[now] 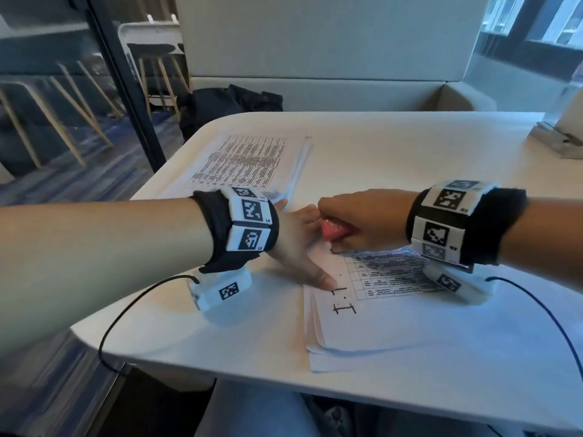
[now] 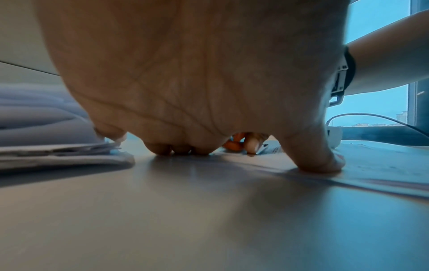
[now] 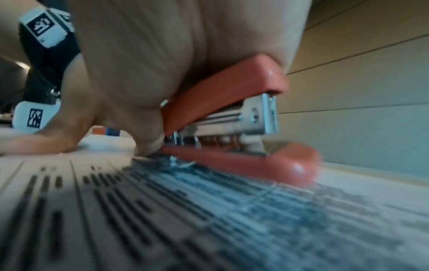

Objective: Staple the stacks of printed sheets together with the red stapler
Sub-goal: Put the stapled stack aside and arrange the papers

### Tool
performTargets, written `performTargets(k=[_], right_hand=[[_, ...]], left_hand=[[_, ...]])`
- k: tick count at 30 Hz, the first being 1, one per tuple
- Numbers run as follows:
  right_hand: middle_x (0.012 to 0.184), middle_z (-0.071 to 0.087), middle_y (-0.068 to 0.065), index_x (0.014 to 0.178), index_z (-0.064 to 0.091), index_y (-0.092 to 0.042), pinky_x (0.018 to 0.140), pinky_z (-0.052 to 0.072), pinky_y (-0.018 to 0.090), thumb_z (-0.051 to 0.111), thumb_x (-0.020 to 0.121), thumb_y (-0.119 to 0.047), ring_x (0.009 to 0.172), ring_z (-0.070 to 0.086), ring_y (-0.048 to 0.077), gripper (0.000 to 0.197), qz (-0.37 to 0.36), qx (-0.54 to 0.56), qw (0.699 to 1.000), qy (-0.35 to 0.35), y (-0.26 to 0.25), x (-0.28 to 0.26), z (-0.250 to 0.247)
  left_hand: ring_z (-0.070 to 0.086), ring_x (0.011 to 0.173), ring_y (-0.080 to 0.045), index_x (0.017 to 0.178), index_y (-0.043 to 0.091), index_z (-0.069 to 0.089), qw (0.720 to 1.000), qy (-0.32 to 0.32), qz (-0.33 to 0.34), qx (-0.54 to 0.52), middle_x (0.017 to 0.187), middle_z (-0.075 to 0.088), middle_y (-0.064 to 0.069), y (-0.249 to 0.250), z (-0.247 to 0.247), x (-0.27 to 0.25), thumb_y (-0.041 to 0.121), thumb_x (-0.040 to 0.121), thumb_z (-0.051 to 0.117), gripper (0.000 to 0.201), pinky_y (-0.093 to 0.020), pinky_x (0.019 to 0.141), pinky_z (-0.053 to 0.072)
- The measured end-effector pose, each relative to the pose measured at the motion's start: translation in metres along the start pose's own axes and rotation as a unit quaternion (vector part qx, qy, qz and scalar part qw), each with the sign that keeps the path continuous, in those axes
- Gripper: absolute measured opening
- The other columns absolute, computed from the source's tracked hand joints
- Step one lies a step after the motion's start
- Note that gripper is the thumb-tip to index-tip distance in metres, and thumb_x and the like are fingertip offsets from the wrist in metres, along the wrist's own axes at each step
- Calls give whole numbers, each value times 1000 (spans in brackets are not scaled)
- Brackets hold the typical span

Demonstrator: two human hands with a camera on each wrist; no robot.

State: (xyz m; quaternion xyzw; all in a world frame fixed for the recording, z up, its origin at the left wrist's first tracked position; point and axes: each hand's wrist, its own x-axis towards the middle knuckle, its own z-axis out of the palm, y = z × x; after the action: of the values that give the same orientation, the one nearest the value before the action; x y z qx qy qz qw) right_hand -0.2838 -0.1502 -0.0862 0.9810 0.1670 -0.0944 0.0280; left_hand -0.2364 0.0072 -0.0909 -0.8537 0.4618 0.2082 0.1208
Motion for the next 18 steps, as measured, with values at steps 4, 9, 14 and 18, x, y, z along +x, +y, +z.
performTargets(k=[4, 9, 14, 18], right_hand=[[95, 53, -5, 104, 35, -24, 69, 38, 29, 58, 90, -46, 83, 55, 18, 35, 5, 6, 1000, -3, -1, 1, 4], [110, 52, -6, 121, 39, -22, 71, 47, 32, 50, 92, -49, 91, 55, 16, 41, -123, -133, 981, 70, -6, -2, -1], [119, 60, 0, 124, 47, -17, 65, 54, 37, 54, 91, -36, 86, 56, 18, 39, -222, -225, 944, 90, -11, -3, -7], [99, 58, -7, 114, 46, -20, 59, 49, 33, 59, 89, -34, 75, 47, 13, 31, -207, -175, 958, 98, -13, -5, -6]], left_hand=[[-4, 148, -19, 150, 32, -7, 1000, -3, 3, -1, 159, -12, 8, 2, -1, -1, 76, 74, 49, 104, -48, 116, -5], [12, 146, -15, 148, 36, 17, 1000, -10, 2, -13, 157, 14, 10, 3, -1, -4, 77, 74, 50, 90, -44, 117, 2], [7, 147, -14, 147, 37, 21, 999, -9, -17, -35, 157, 15, 7, 3, -2, -5, 78, 70, 52, 92, -42, 118, -4], [3, 147, -15, 147, 37, 22, 999, -15, -13, -31, 158, 13, 6, 3, -3, -6, 76, 73, 52, 88, -43, 117, -6]])
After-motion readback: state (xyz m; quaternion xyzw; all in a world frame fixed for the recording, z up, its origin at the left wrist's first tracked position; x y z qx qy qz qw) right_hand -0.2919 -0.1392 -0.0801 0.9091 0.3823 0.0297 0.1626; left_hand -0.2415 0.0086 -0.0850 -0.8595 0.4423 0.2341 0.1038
